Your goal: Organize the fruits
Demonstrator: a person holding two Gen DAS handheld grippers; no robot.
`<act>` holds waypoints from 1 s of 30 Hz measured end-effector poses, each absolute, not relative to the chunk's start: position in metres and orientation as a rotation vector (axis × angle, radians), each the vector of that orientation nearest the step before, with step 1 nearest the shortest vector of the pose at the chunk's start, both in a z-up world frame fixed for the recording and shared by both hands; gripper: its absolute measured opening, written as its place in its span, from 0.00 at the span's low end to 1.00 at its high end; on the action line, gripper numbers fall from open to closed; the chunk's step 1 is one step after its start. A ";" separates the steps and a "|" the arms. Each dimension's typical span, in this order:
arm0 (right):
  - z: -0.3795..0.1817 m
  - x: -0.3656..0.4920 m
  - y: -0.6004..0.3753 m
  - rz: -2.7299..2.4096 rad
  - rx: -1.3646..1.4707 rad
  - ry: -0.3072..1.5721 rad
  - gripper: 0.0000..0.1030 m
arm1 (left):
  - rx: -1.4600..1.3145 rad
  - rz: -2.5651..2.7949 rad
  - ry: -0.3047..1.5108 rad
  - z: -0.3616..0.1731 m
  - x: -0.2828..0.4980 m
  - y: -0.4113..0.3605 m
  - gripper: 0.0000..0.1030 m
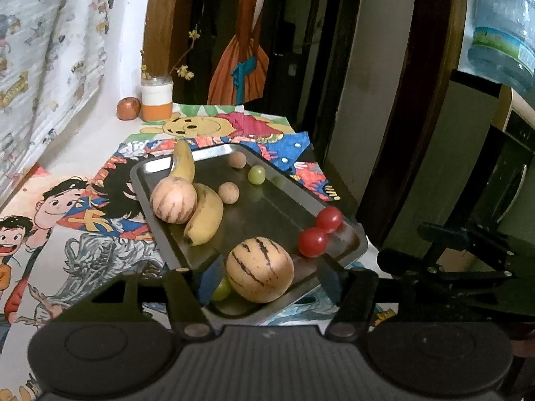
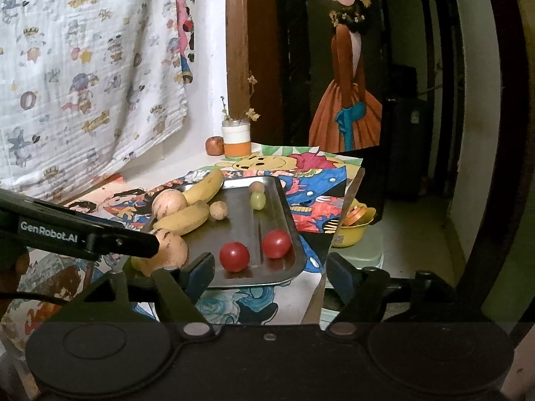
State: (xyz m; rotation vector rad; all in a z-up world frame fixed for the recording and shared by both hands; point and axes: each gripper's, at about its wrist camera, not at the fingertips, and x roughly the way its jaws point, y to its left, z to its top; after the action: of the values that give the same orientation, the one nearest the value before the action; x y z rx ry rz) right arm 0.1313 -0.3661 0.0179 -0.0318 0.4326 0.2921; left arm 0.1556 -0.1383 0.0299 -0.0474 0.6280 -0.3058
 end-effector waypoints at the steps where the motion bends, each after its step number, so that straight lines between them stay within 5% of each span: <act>1: 0.019 0.130 -0.366 0.289 -0.030 0.431 0.78 | -0.051 -0.304 0.622 0.031 0.154 -0.137 0.68; 13: 0.035 0.110 -0.358 0.263 -0.004 0.396 0.95 | -0.095 -0.265 0.554 0.048 0.134 -0.117 0.84; 18: 0.042 0.100 -0.353 0.258 -0.002 0.380 0.99 | -0.116 -0.236 0.518 0.054 0.124 -0.105 0.98; 30: 0.052 0.080 -0.342 0.236 0.004 0.359 0.99 | -0.155 -0.175 0.479 0.061 0.100 -0.075 1.00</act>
State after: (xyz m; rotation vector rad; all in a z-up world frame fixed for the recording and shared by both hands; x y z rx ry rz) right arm 0.0798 -0.3419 0.0524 0.0041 0.3590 0.2360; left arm 0.0995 -0.0746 0.0606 -0.1554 0.4790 -0.1754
